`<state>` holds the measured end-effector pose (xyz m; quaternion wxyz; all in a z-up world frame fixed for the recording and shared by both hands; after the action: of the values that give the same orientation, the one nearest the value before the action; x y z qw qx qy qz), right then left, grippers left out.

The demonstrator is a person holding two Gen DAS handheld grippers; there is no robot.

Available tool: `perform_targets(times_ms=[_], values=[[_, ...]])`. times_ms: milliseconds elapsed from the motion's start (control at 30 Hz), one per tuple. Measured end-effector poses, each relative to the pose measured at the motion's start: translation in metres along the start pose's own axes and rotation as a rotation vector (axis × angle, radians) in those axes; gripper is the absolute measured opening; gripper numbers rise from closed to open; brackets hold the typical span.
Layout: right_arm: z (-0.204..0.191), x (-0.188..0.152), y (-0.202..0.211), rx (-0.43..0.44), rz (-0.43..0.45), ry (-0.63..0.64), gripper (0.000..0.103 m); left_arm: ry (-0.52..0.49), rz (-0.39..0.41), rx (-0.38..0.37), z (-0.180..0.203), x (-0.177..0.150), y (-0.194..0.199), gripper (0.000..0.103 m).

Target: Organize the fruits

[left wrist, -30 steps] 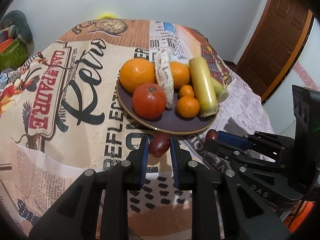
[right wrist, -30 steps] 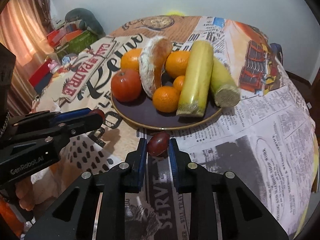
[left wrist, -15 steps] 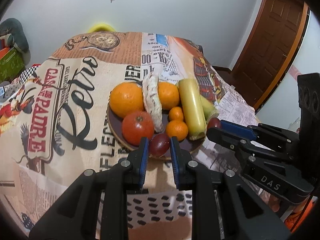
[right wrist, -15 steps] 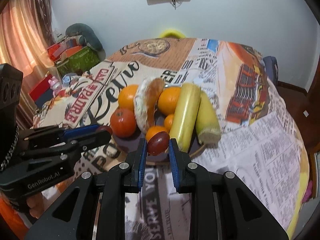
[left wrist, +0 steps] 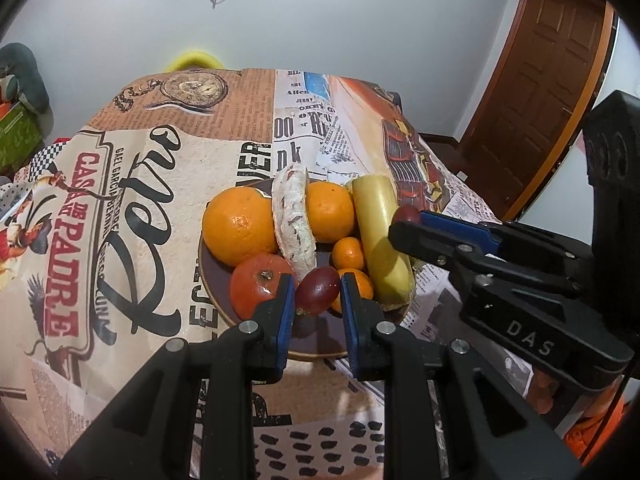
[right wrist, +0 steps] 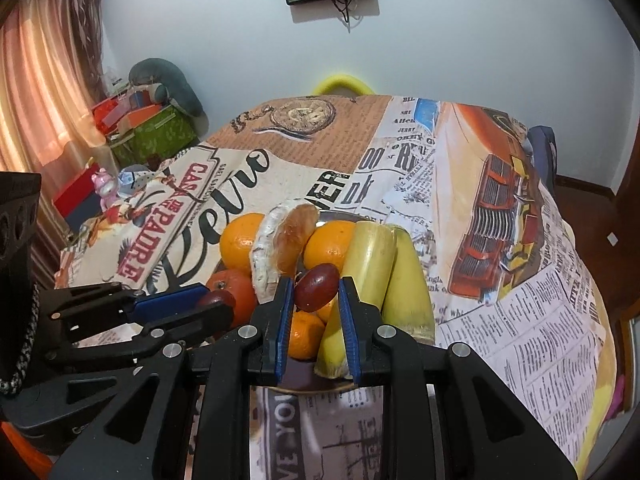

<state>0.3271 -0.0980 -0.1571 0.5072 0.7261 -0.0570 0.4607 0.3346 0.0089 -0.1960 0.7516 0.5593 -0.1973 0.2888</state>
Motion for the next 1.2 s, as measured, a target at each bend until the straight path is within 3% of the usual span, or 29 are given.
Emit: perform_targets(times_ms=[133,500,767,1200], values=[[0.006,-0.002,-0.006,0.016,-0.022,-0.033,0.030,-0.005,0.015,0.019,-0.001,0.000,-0.002,0.035],[0.010,0.006,0.025,-0.018,0.041,-0.032,0.032,0.019,0.078,0.030,-0.005,0.008,0.026,0.035],[-0.006,0.015,0.085,-0.066,0.143,-0.001,0.032,0.007,0.222,0.037,0.009,0.016,0.097,0.035],[-0.051,0.028,0.226,-0.146,0.444,0.049,0.032,-0.071,0.520,0.011,0.059,-0.001,0.249,0.036]])
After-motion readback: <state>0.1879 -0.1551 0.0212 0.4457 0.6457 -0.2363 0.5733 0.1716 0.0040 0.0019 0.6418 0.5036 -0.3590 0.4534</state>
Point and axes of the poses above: each gripper's, at about its wrist camera, not at the fingertips, and y roughly against the way its jaws point, z to its right, x to its top, the point moved 3 cm from there along -y, roughly the way its jaws point, and after that the axes turned 10 degrees about y, right-handed, at the moved point
